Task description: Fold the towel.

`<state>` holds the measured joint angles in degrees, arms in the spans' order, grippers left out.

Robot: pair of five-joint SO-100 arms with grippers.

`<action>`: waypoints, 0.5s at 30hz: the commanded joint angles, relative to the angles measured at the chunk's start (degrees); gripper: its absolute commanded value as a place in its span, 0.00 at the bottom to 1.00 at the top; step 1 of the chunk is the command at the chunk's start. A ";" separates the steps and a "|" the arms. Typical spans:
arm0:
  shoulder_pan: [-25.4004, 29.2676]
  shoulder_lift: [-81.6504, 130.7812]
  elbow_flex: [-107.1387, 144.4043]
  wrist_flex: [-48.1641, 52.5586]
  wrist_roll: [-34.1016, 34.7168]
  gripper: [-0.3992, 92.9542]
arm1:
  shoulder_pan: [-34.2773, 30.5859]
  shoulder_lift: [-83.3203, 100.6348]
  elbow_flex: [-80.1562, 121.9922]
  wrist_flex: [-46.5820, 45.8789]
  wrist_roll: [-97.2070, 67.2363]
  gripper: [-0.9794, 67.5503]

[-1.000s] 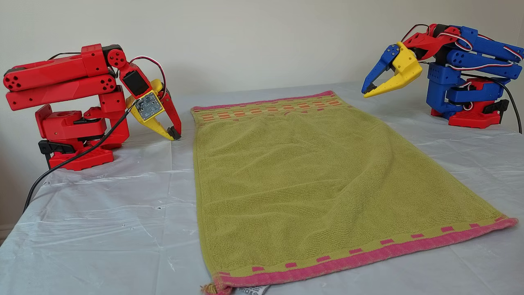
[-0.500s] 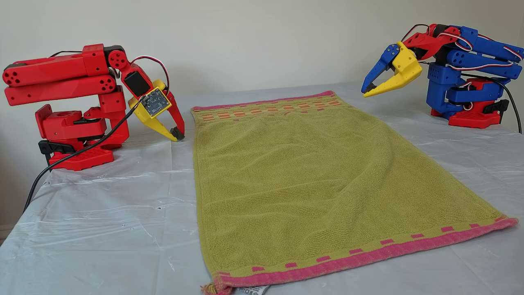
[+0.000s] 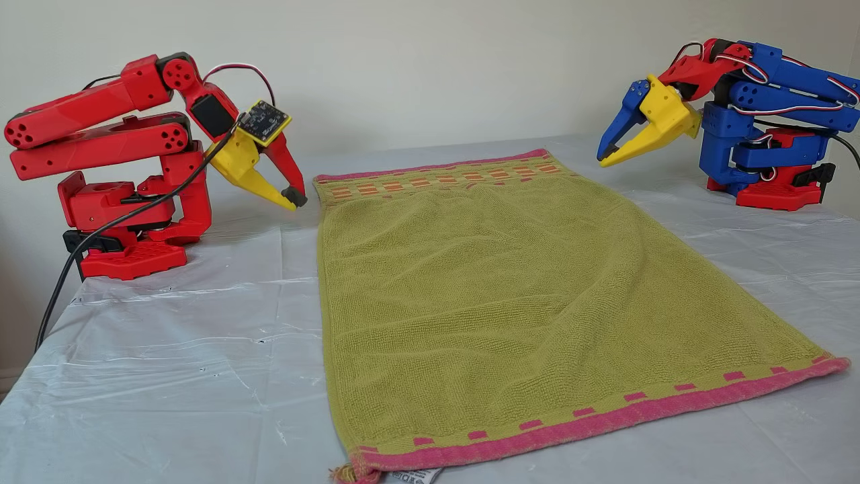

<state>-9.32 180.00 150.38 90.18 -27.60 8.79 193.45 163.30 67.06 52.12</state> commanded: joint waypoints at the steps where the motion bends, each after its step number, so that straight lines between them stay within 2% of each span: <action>1: 0.53 -5.27 -9.93 3.08 -3.08 0.02 | 1.58 4.57 -6.24 2.55 2.55 0.01; 4: 0.53 -14.15 -18.28 4.48 -3.25 0.02 | 2.72 1.76 -11.34 3.16 3.25 0.01; 8: 0.44 -26.72 -31.55 5.98 -2.81 0.02 | 3.34 -11.43 -20.83 4.31 3.34 0.01; 12: -2.37 -36.30 -44.12 9.05 -2.20 0.02 | 4.13 -30.67 -39.11 14.59 4.75 0.01; 15: -4.13 -43.68 -52.73 11.87 -0.44 0.02 | 6.50 -38.23 -50.36 21.71 5.89 0.01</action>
<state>-11.51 141.33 109.60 100.20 -28.74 13.71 165.23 133.77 77.96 55.28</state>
